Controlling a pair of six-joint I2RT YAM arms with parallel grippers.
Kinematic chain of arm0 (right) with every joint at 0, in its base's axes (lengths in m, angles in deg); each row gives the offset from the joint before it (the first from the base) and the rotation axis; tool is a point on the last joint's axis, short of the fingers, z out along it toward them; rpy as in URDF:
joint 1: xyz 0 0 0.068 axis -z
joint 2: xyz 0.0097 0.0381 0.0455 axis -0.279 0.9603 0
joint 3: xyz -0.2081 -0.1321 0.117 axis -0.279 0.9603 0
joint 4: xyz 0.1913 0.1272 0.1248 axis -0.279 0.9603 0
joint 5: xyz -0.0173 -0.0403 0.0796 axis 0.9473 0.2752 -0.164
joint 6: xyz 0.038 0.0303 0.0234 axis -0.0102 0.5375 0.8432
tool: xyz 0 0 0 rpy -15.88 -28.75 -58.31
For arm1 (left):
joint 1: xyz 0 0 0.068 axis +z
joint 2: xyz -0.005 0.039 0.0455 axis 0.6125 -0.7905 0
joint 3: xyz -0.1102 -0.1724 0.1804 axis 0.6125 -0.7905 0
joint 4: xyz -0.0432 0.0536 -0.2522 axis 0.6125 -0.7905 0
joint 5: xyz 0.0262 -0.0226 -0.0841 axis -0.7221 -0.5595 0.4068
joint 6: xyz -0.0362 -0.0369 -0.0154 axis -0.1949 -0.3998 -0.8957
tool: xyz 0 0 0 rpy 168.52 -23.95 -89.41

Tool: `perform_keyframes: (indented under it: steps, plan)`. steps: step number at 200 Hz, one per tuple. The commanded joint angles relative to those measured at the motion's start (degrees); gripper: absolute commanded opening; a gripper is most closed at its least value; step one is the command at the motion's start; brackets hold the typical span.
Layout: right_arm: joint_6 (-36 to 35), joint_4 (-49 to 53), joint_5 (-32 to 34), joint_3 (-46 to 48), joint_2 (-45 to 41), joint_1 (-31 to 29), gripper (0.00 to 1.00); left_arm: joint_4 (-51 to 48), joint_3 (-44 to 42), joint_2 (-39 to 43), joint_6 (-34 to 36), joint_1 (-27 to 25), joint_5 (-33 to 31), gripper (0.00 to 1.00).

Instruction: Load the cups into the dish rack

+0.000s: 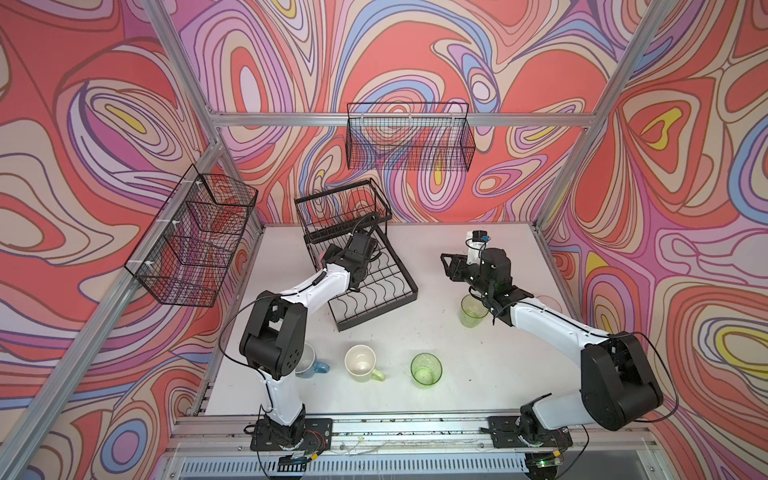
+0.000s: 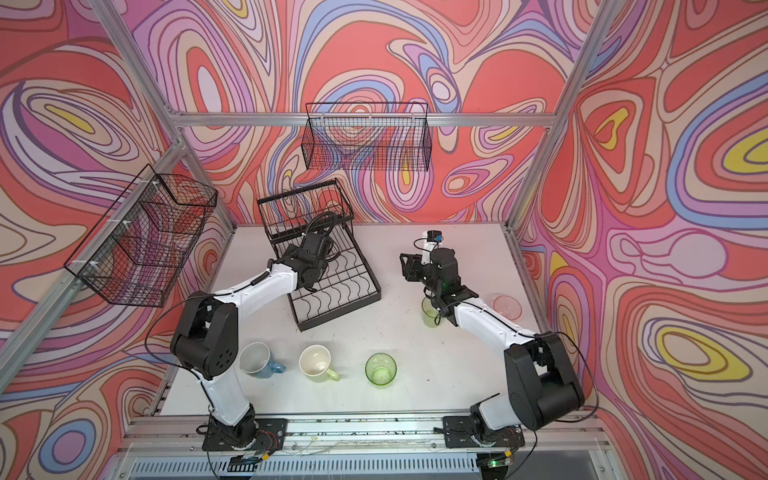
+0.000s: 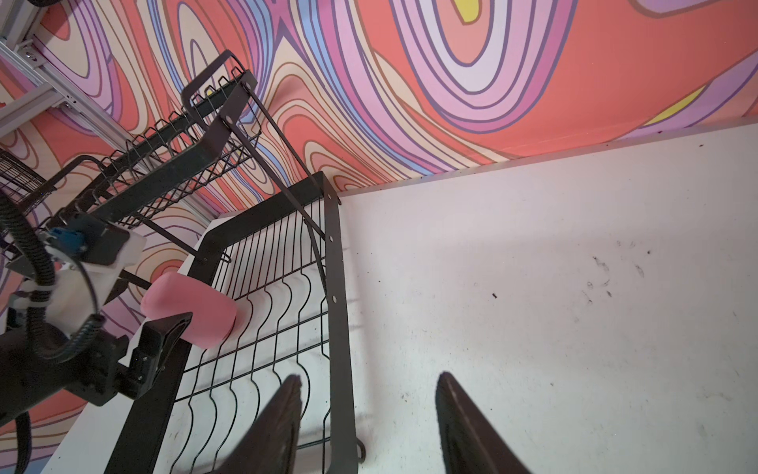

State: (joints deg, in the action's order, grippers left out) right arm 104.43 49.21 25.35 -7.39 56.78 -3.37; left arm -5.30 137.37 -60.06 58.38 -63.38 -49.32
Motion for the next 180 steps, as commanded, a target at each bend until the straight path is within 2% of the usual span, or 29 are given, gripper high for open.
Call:
perform_keyframes:
  steps: [1, 63, 102, 125, 180]
  plan:
    - [0.2, -0.9, -0.4, 0.6, -0.7, 0.1, 0.55, 2.0, -0.8, 2.9, -1.3, -0.6, 0.6, 0.93]
    - [0.6, -0.2, 0.1, 0.8, -1.2, 0.1, 0.55, 1.4, -2.9, 4.6, -1.5, -2.4, 5.4, 0.93]
    - [1.4, 1.6, 0.9, 0.6, -1.9, 0.0, 0.54, 3.7, -5.6, 6.5, 0.3, -5.4, 9.8, 0.92]
    - [3.0, 7.6, 3.2, -1.4, -2.0, 0.0, 0.53, 3.1, -6.6, 8.5, 0.7, -7.3, 12.1, 0.92]
    - [5.7, 28.6, 11.8, -10.9, -1.6, -0.2, 0.49, -2.6, -9.1, 17.1, -5.3, -10.6, 17.5, 0.91]
